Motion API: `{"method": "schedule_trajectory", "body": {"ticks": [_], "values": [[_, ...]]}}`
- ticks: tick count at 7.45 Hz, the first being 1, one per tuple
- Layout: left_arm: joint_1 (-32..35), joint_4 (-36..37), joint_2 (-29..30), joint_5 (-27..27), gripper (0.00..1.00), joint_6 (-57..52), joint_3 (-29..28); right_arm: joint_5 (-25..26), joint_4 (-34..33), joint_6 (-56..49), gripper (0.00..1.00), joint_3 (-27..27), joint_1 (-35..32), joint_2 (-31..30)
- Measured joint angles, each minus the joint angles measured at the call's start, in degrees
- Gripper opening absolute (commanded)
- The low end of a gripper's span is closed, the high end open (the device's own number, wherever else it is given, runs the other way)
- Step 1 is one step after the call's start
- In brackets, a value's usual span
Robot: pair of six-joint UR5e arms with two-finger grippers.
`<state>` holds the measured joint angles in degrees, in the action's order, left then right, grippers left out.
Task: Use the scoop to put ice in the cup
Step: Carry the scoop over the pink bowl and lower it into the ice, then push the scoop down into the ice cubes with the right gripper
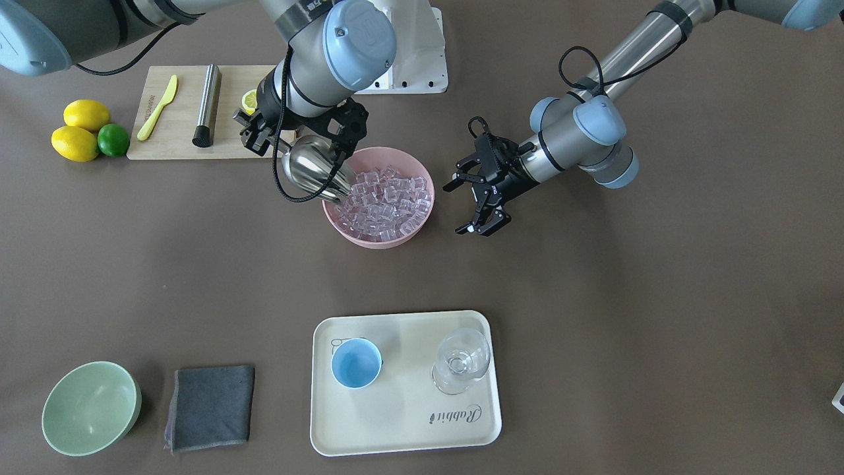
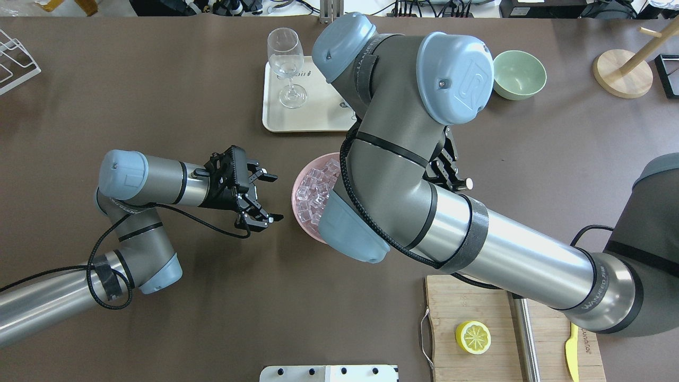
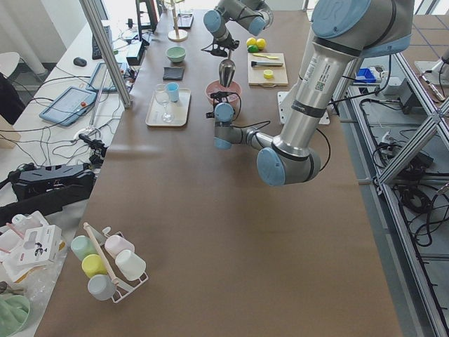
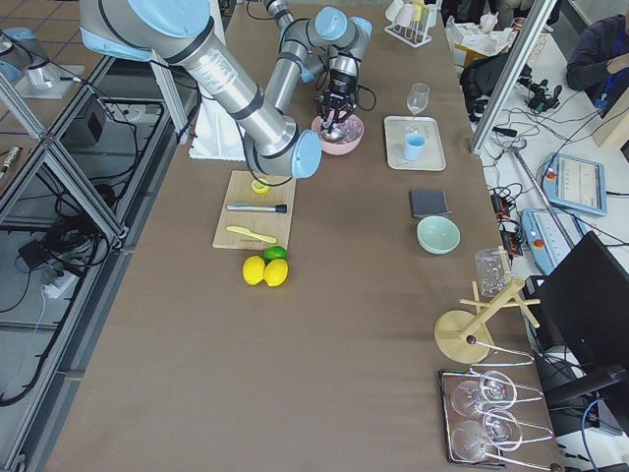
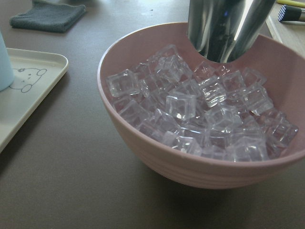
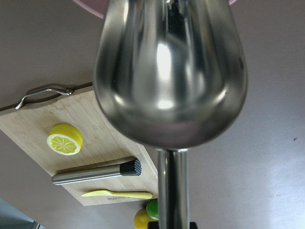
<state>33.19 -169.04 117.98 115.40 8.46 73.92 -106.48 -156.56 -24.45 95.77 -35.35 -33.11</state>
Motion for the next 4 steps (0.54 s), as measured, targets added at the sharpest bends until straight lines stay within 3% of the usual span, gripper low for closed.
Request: {"method": "schedule_trajectory", "body": {"ticks": [4], "values": [[0.51, -0.72, 0.06, -0.37, 0.97, 2.07, 0.0, 0.68, -0.04, 0.16, 0.0, -4.46, 1.13, 2.72]]}}
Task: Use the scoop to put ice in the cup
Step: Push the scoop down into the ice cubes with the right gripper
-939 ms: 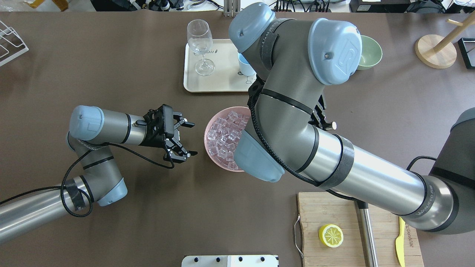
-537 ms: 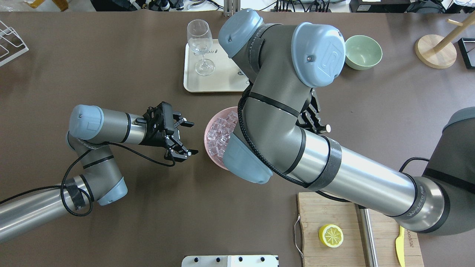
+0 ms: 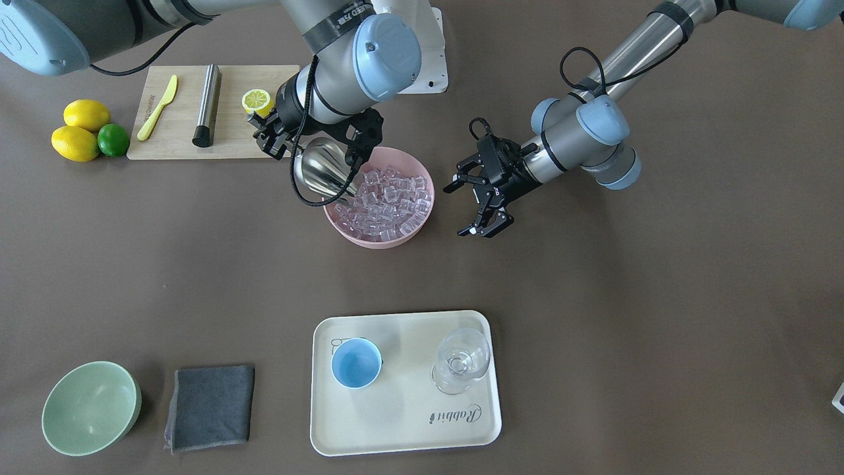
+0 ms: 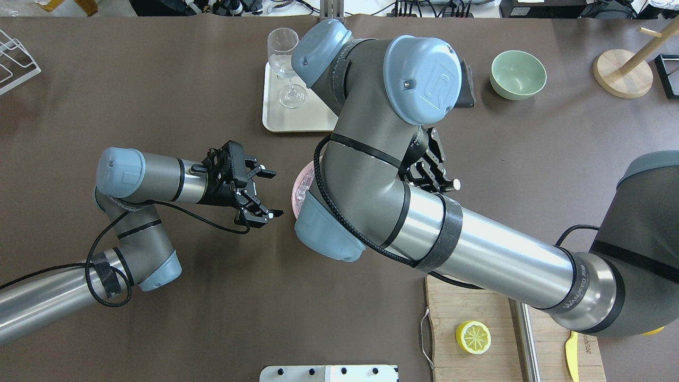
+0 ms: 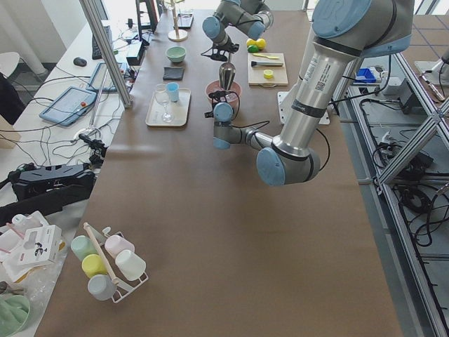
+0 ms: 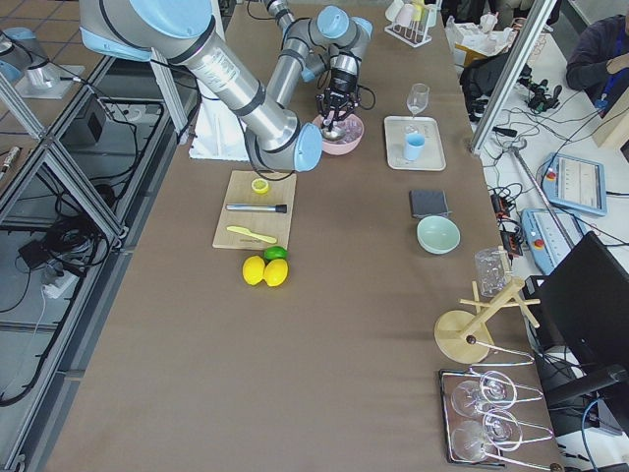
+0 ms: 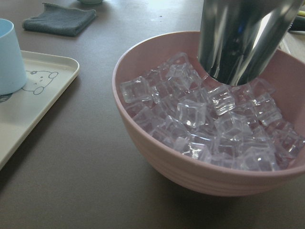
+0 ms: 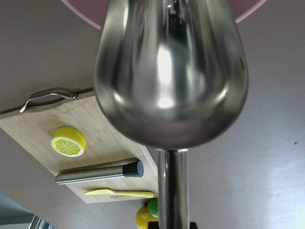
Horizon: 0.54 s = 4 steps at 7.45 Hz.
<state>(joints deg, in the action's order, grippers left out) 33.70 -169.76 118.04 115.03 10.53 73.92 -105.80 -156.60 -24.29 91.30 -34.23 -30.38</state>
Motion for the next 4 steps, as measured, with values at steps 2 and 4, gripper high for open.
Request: {"method": "schedule_trajectory", "body": {"ticks": [2, 4], "values": [[0.11, -0.46, 0.06, -0.06, 0.97, 1.41, 0.0, 0.27, 0.02, 0.35, 0.0, -0.88, 0.78, 0.57], [0.11, -0.42, 0.08, -0.07, 0.97, 1.7, 0.0, 0.46, 0.08, 0.5, 0.0, -1.64, 1.38, 0.66]]}}
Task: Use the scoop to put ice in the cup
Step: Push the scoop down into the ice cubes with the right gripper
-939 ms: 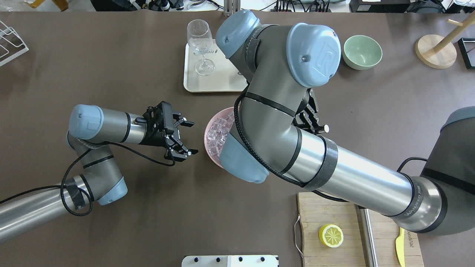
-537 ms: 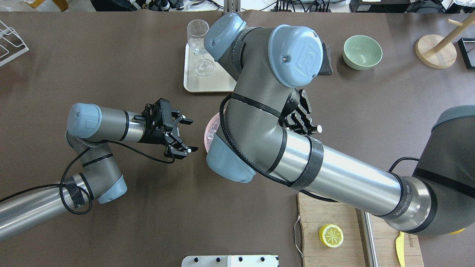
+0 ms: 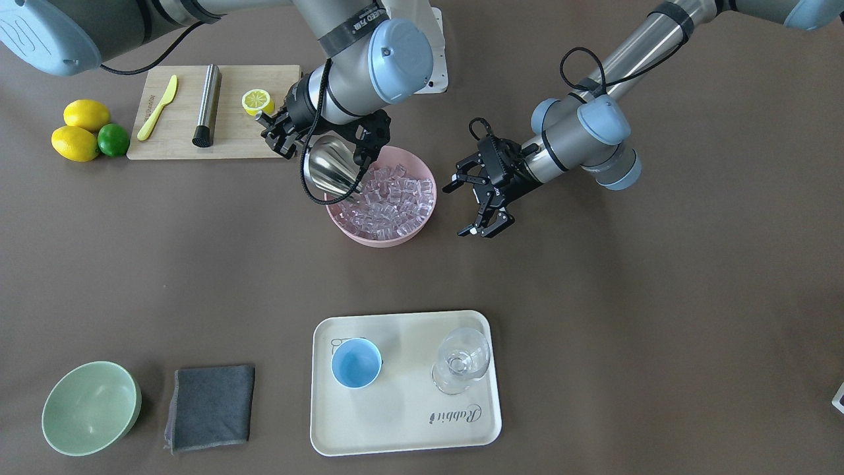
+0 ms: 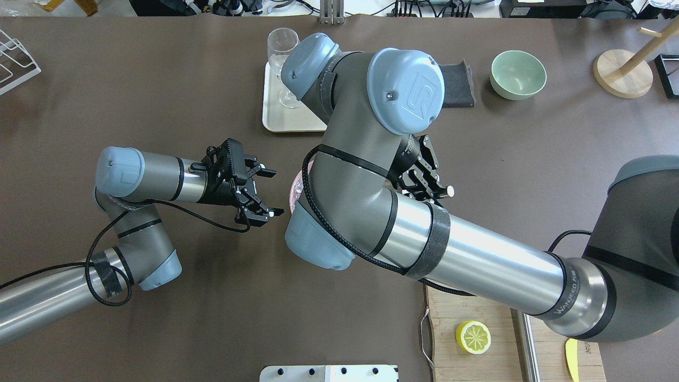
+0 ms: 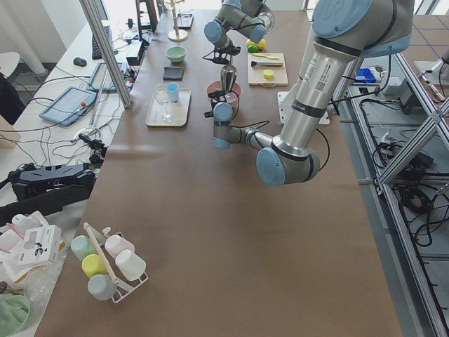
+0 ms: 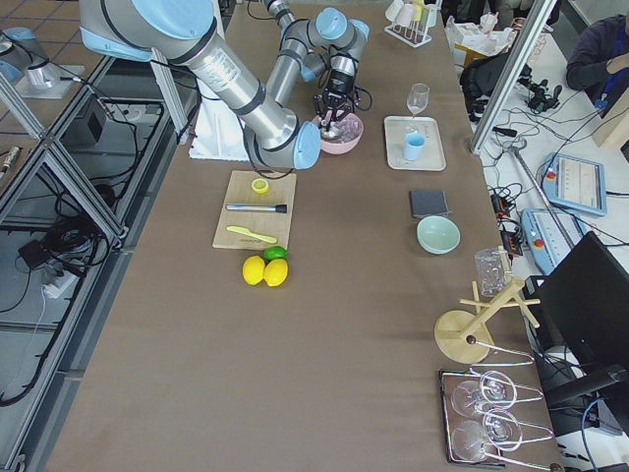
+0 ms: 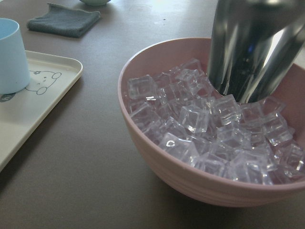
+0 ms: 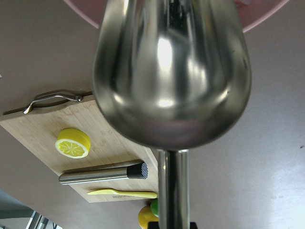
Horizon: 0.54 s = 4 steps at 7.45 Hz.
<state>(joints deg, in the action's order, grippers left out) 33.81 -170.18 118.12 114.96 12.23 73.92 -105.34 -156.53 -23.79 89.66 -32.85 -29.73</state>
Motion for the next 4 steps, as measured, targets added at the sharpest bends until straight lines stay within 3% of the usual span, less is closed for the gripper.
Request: {"method": "schedule_trajectory", "body": {"ticks": [4], "values": [[-0.06, -0.09, -0.08, 0.04, 0.97, 0.07, 0.0, -0.01, 0.23, 0.08, 0.0, -1.02, 0.32, 0.19]]}}
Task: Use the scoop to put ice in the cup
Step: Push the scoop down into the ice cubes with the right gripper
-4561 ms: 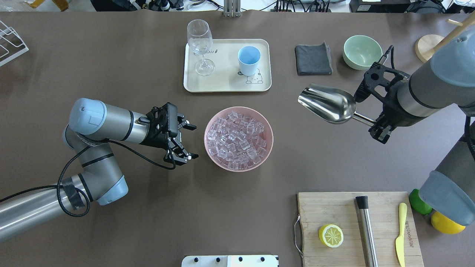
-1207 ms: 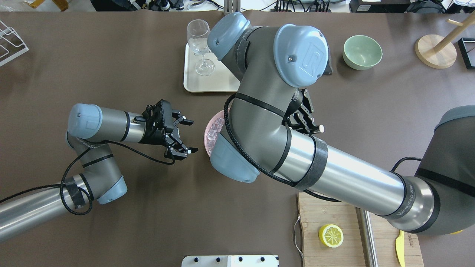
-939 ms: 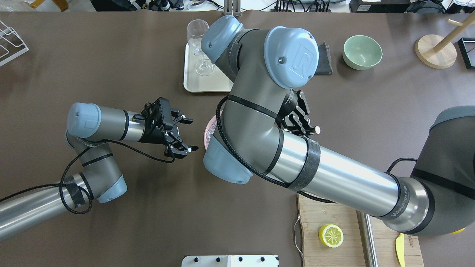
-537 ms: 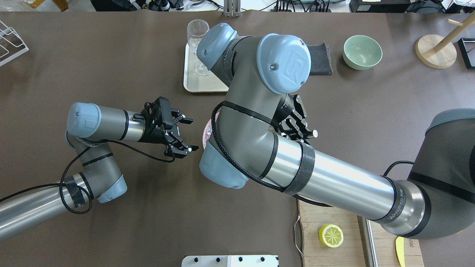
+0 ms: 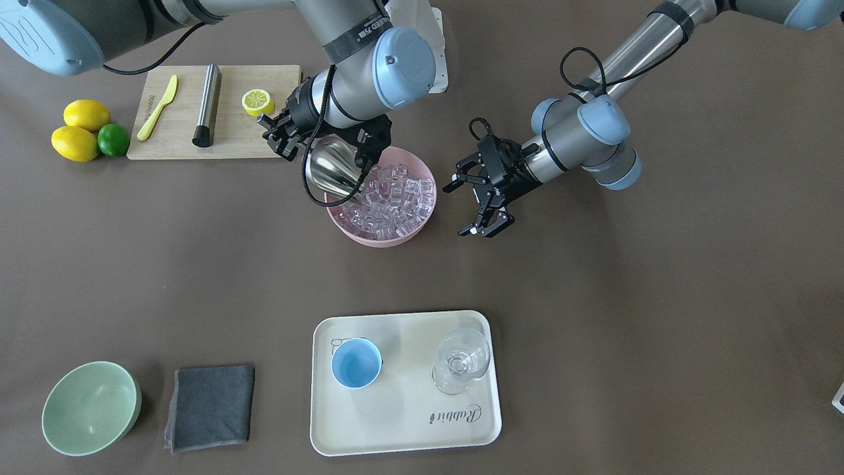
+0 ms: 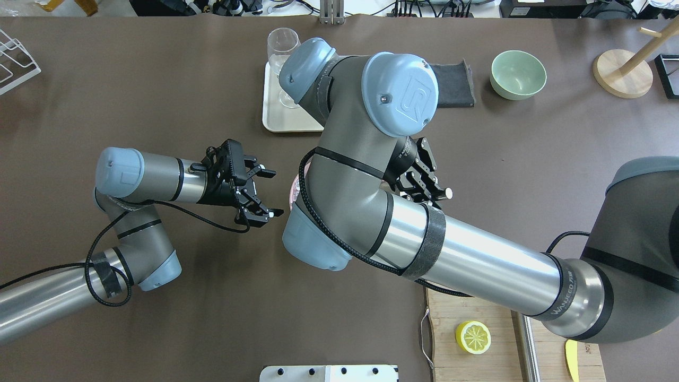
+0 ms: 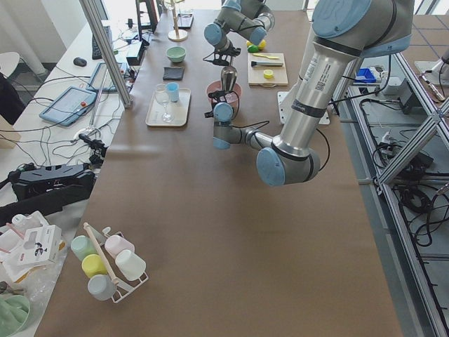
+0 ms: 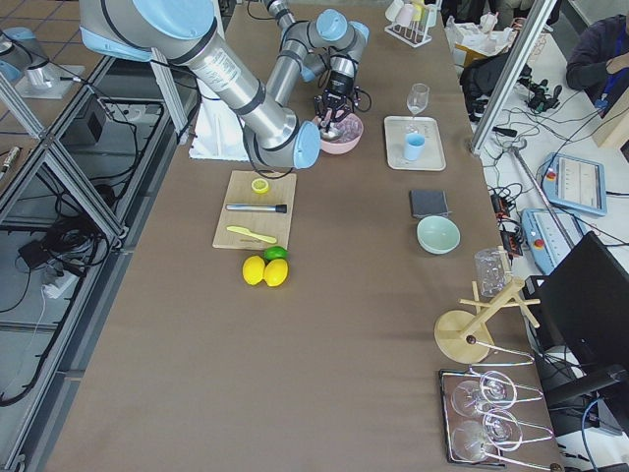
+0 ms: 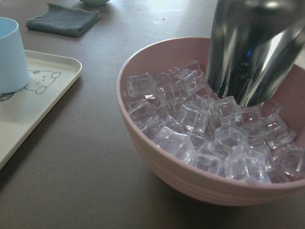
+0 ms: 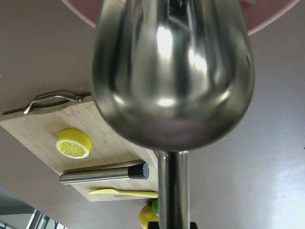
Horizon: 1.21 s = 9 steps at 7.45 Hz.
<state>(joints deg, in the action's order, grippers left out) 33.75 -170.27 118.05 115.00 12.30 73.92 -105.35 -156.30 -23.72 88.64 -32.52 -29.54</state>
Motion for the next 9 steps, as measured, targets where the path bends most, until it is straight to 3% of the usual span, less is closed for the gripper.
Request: {"method": "schedule_trajectory", "body": {"ticks": [9], "values": [[0.02, -0.06, -0.18, -0.04, 0.97, 0.07, 0.0, -0.33, 3.38, 3.19, 0.0, -4.32, 0.09, 1.91]]}}
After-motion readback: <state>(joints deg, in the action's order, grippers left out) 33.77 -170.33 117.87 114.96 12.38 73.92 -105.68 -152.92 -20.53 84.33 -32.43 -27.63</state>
